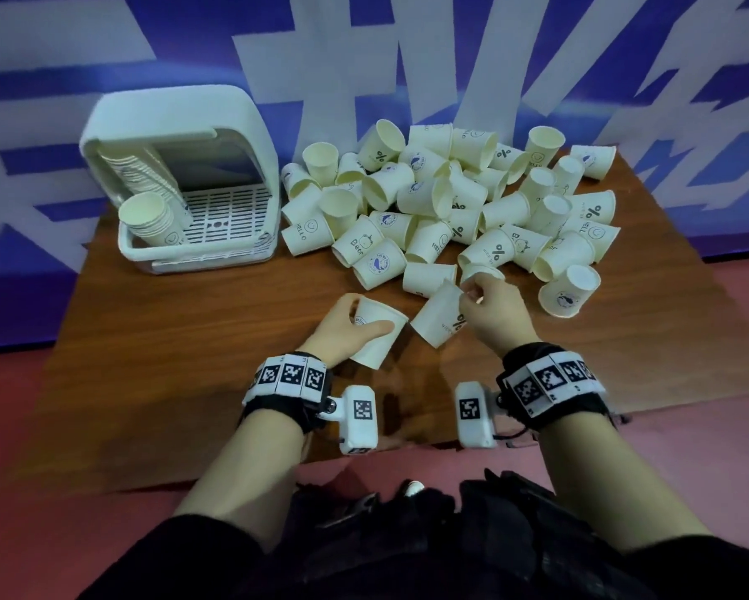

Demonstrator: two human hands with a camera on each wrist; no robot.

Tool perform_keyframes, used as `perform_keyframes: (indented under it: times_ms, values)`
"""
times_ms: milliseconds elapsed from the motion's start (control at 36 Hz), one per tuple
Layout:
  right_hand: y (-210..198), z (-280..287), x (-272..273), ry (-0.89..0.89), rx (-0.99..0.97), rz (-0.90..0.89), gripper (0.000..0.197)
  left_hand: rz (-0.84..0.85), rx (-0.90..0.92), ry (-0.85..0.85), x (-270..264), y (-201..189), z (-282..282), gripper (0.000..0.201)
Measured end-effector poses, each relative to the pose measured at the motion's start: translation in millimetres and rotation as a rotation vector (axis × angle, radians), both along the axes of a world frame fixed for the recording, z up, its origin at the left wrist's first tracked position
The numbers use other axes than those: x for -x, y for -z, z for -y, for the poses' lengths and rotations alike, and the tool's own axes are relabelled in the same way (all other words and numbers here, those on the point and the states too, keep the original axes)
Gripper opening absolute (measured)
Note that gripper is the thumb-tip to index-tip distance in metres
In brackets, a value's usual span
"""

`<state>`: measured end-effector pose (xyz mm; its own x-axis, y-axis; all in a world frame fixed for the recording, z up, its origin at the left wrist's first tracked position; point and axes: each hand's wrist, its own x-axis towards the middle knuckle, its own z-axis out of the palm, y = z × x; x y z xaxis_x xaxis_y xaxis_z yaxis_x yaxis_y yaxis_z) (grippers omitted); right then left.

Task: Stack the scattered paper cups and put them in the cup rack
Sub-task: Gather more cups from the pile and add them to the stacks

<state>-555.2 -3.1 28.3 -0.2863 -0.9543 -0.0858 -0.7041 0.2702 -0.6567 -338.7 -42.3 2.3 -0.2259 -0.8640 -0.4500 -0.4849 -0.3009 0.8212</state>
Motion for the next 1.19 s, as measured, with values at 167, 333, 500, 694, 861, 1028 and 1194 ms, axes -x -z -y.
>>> perform_keyframes:
  times_ms: [167, 333, 500, 694, 861, 1028, 1194]
  values:
    - [-11, 21, -42, -0.077, 0.045, 0.027, 0.022, -0.043, 0.056, -0.184, -41, -11, 14, 0.062]
    - [-26, 52, -91, -0.144, 0.104, 0.015, 0.02, -0.074, 0.11, -0.28, -91, -25, 34, 0.06]
    - [-42, 87, -140, -0.184, 0.161, 0.044, 0.023, -0.085, 0.156, -0.354, -139, -41, 63, 0.065]
    - [-57, 125, -194, -0.204, 0.219, 0.097, 0.018, -0.104, 0.196, -0.383, -190, -54, 93, 0.065]
    - [-61, 155, -237, -0.246, 0.27, 0.112, 0.017, -0.101, 0.264, -0.409, -232, -59, 116, 0.062]
    - [-66, 183, -279, -0.297, 0.302, 0.147, 0.016, -0.172, 0.323, -0.528, -267, -61, 141, 0.063]
    - [-71, 203, -307, -0.304, 0.371, 0.13, 0.017, -0.186, 0.378, -0.568, -297, -61, 162, 0.06]
